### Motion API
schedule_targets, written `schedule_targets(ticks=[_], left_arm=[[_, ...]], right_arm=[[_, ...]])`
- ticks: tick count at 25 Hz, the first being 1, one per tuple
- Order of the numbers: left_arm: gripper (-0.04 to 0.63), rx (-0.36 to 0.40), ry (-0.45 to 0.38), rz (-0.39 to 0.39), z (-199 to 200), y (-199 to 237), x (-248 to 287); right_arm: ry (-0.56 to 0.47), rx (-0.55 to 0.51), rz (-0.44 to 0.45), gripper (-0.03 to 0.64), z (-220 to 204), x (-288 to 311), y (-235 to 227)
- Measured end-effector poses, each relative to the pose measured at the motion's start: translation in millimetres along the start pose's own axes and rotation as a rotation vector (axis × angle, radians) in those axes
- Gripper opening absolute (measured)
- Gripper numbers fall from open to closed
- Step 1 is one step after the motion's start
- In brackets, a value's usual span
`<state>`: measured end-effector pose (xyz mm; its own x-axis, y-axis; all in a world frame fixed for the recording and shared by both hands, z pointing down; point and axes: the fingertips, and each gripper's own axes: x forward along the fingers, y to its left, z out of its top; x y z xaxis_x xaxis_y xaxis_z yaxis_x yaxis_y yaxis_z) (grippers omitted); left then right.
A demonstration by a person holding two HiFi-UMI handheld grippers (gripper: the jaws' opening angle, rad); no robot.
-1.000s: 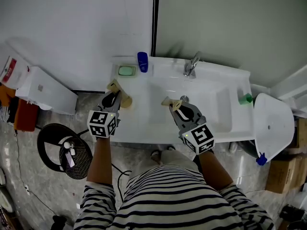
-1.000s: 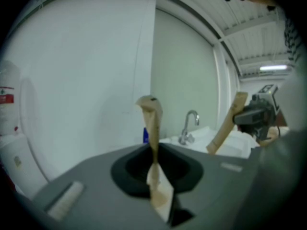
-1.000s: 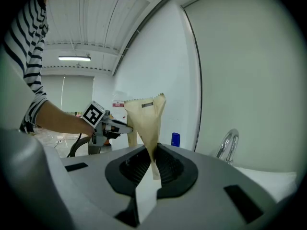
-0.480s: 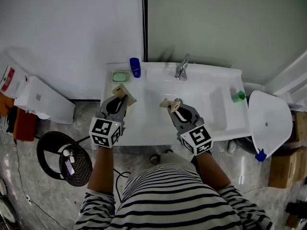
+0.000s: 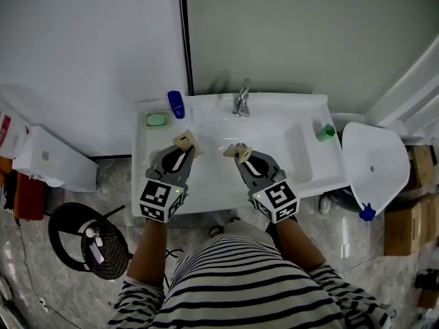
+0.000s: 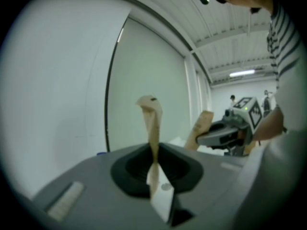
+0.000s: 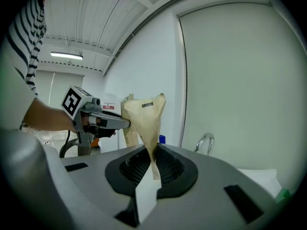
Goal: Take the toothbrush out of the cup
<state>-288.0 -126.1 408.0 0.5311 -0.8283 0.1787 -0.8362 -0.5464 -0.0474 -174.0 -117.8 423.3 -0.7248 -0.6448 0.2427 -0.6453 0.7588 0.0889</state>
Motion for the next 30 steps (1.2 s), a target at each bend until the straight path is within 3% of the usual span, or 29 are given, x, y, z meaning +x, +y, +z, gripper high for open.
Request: schedule_targets(ticks=[14,30], left_arm=[[0.041,0.032,-0.026,-0.096,7,-48,11],[0.041,0.040,-0.029,-0.122,7,-71,15]], right_arm=[[-0.012,-0.003,-0.033,0.035,8,-18,-2],[-0.013,-0.029,-0.035,0.034,13,-28,-3]])
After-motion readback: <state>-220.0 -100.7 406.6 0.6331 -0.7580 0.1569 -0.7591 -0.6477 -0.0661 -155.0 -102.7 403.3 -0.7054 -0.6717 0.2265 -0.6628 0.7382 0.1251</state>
